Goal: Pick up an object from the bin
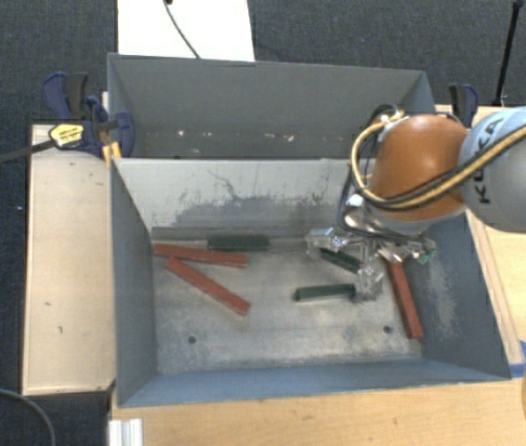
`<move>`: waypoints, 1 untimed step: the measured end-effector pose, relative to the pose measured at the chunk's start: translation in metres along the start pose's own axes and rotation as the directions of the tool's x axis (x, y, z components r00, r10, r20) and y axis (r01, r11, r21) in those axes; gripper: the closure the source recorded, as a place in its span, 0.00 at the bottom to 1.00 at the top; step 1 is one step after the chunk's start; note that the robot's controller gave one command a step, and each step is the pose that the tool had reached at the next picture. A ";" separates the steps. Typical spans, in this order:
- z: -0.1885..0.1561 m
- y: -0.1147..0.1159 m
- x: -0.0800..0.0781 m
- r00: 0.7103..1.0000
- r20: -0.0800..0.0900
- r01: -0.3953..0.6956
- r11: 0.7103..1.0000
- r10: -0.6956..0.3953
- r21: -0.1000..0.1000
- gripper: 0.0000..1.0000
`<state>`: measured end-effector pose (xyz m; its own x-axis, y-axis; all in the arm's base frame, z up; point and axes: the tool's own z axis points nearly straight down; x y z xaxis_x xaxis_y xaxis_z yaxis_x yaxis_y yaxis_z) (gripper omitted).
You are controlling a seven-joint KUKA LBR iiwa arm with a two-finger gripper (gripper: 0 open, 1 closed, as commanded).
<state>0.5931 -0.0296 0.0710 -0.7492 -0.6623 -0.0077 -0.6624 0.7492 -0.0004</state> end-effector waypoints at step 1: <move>0.000 -0.003 0.004 1.000 -0.004 -0.010 1.000 0.010 0.000 1.00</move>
Offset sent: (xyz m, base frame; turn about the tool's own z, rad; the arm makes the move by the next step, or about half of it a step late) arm 0.0000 0.0000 0.0000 0.0000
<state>0.5920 -0.0343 0.0709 -0.7557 -0.6549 -0.0040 -0.6549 0.7557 -0.0003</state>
